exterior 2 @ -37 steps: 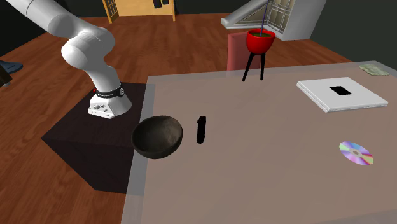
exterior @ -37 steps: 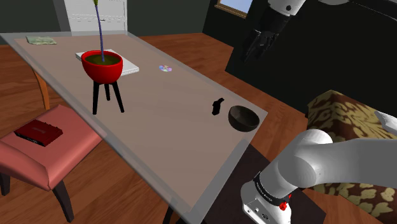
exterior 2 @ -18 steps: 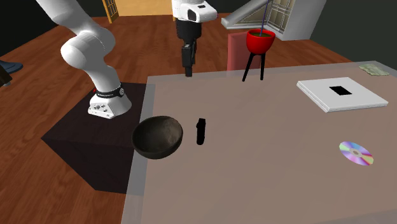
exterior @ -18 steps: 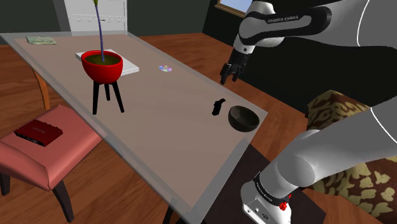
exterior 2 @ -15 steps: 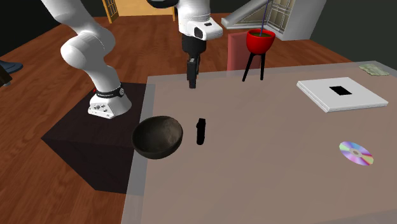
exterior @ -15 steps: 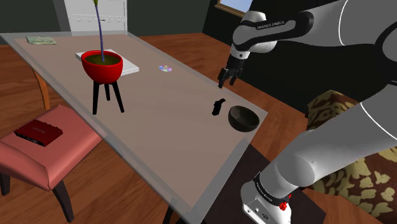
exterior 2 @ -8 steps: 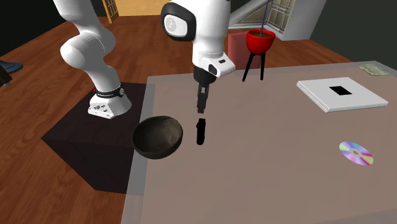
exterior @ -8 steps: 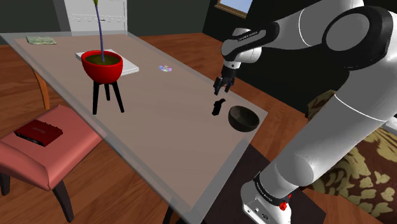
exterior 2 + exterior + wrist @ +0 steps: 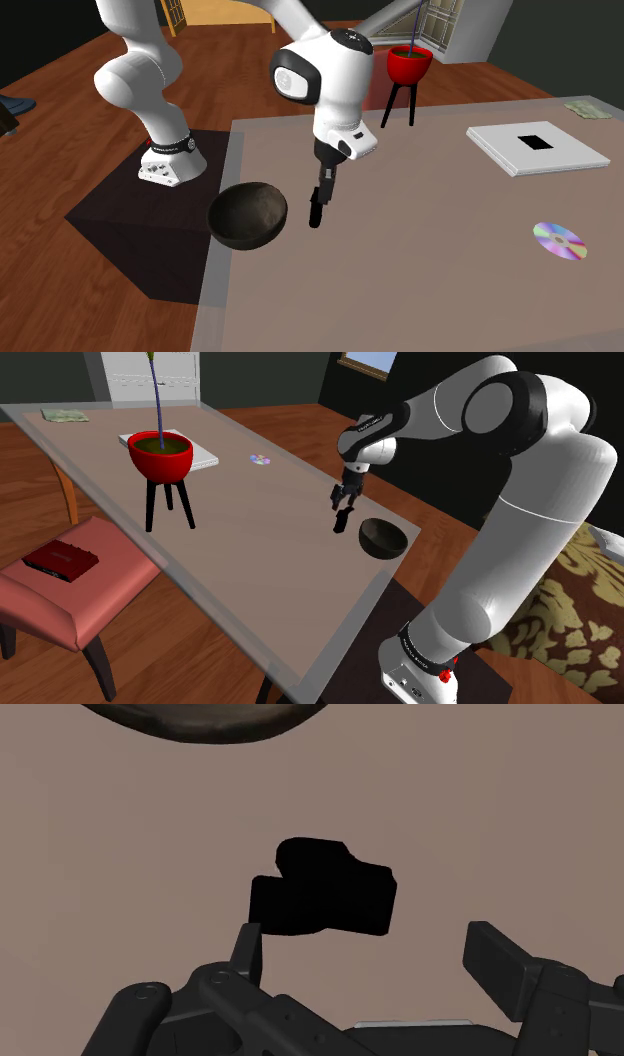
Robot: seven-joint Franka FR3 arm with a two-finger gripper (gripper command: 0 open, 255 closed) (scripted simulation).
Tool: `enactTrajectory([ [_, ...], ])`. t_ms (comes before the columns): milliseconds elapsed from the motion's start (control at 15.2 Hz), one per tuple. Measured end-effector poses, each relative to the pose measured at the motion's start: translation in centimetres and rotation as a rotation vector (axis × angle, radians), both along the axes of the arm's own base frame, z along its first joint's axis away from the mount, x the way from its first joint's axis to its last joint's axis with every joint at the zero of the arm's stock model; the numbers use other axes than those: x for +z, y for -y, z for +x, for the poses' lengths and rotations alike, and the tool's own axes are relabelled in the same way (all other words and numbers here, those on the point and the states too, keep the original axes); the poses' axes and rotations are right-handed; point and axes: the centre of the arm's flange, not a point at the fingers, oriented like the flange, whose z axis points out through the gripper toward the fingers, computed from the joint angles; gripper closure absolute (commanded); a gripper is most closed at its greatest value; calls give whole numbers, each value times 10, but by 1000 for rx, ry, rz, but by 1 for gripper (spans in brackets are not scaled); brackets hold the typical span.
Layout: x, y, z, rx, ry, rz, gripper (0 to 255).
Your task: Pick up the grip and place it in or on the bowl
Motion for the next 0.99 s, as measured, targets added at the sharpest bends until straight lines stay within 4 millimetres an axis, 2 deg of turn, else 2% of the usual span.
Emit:
enactTrajectory([
  [198, -3, 5, 4, 0, 85, -37, 0],
  [264, -5, 4, 11, 1, 103, -45, 0],
  [330, -4, 6, 6, 2, 95, -42, 0],
  [528, -5, -2, 10, 1, 133, -58, 0],
  [660, -4, 2, 6, 2, 113, -50, 0],
  [726, -5, 6, 7, 1, 107, -47, 255],
  [990, 5, 17, 19, 5, 198, -86, 255],
])
